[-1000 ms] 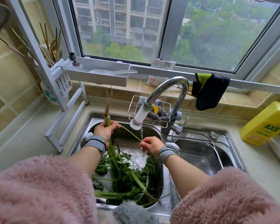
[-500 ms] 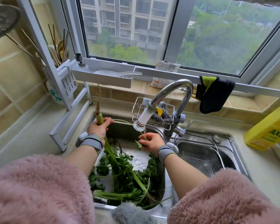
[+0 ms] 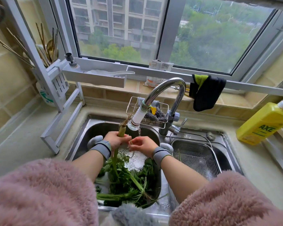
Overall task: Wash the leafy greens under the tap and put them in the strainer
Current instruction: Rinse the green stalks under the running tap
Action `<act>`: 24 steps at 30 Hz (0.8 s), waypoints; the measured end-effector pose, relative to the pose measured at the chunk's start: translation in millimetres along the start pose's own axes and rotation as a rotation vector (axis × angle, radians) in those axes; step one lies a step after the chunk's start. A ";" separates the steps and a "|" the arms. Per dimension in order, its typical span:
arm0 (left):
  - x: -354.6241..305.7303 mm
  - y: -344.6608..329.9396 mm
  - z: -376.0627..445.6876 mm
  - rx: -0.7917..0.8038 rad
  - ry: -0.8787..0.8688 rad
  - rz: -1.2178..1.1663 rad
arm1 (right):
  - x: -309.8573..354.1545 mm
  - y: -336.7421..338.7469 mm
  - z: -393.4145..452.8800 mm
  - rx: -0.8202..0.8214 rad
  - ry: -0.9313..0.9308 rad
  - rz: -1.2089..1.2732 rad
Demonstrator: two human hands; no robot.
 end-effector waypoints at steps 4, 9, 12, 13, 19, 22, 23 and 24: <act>5.5 -4.8 1.4 0.044 -0.010 0.085 | -8.7 7.4 -3.3 -0.112 -0.014 -0.039; 13.9 -7.5 3.1 0.016 0.096 0.199 | -3.4 12.8 -6.6 -0.251 -0.071 0.248; 17.3 -10.2 -2.3 0.093 0.030 0.144 | 1.6 8.2 -8.5 -0.242 -0.008 0.244; 18.0 -10.0 -4.4 0.100 0.006 0.151 | 3.2 5.6 -10.5 -0.227 0.010 0.255; 14.8 -3.8 -12.3 0.071 -0.072 0.299 | 9.1 -5.3 -13.5 -0.178 0.067 0.209; 13.5 -1.2 -17.0 0.074 -0.095 0.374 | 11.2 -8.3 -14.0 -0.171 0.069 0.141; 13.4 -0.7 -17.4 0.067 -0.100 0.397 | 12.2 -8.0 -15.1 -0.170 0.068 0.127; 13.7 0.4 -18.2 0.053 -0.104 0.416 | 12.8 -8.7 -15.4 -0.168 0.063 0.113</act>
Point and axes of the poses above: each hand's wrist, its own z-axis towards the middle knuckle, its own y-axis out of the back of the hand, x = y × z, the point moved 1 cm from there along z, towards the middle knuckle, and after that the axes turned 13 degrees about z, right-handed, at the moved point
